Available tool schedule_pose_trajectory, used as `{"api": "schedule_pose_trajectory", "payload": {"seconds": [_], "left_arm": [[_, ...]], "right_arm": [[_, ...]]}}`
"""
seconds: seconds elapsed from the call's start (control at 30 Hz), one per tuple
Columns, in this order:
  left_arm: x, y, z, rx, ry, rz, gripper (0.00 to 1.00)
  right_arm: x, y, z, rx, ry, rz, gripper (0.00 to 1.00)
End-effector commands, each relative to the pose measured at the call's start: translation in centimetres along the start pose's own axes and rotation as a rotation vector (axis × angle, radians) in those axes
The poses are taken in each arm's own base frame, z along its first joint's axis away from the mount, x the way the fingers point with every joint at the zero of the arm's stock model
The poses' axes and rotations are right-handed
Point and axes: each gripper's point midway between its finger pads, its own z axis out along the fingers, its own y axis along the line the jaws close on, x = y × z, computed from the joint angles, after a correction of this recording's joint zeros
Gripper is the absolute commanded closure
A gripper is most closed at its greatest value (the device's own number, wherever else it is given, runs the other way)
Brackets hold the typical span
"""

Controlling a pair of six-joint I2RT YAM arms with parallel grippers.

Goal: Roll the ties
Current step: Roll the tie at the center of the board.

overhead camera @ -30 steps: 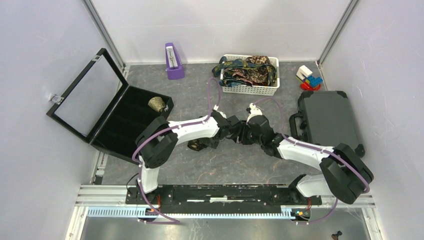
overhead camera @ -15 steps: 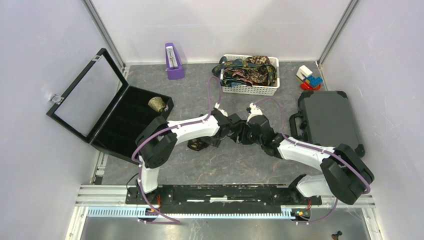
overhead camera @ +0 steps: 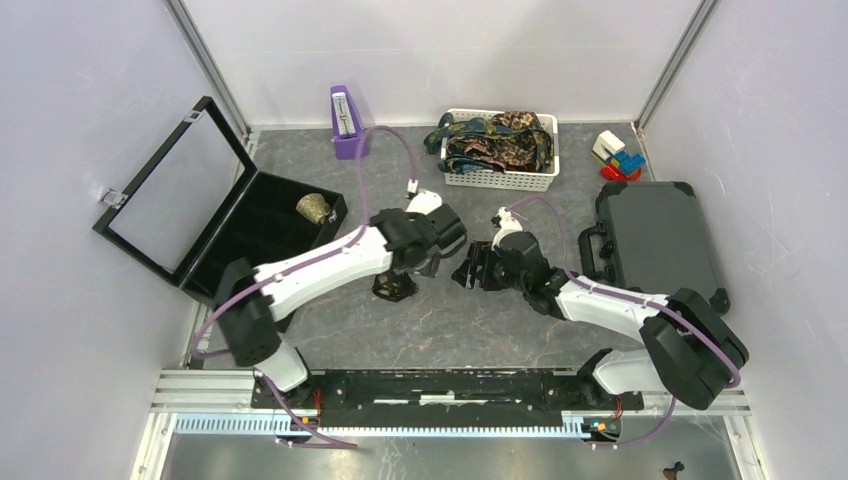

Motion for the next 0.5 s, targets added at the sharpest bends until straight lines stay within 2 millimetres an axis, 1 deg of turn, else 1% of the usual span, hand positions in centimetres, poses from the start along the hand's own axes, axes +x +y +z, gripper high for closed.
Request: {"api": "schedule_pose_trajectory", "payload": {"seconds": [0.0, 0.03, 0.13, 0.17, 0.2, 0.27, 0.4, 0.47], "left_arm": [[-1.4, 4.5, -3.3, 0.008, -0.1, -0.101, 0.02], [-1.4, 5.3, -3.1, 0.017, -0.109, -0.132, 0.02], [-0.7, 6.3, -2.2, 0.182, -0.118, -0.239, 0.04], [-0.9, 6.1, -2.4, 0.261, -0.146, -0.273, 0.04], [-0.9, 6.2, -2.0, 0.31, -0.164, -0.306, 0.04], [-0.7, 6.4, -1.9, 0.379, -0.203, -0.356, 0.03], [0.2, 7.2, -0.5, 0.413, -0.227, -0.42, 0.03], [0.7, 7.0, 0.1, 0.448, -0.21, -0.442, 0.04]], "right_arm": [[-0.9, 1.8, 0.0, -0.086, -0.031, 0.017, 0.25], [-0.9, 2.0, 0.1, -0.095, -0.028, 0.021, 0.24], [-0.6, 2.8, 0.3, -0.132, -0.015, 0.03, 0.18], [-0.6, 3.1, 0.4, -0.146, -0.015, 0.034, 0.14], [-0.6, 3.4, 0.5, -0.155, -0.015, 0.038, 0.1], [-0.3, 4.2, 0.7, -0.181, -0.01, 0.048, 0.02], [0.4, 5.8, 1.4, -0.231, 0.016, 0.069, 0.02], [0.7, 6.6, 1.9, -0.247, 0.024, 0.076, 0.02]]}}
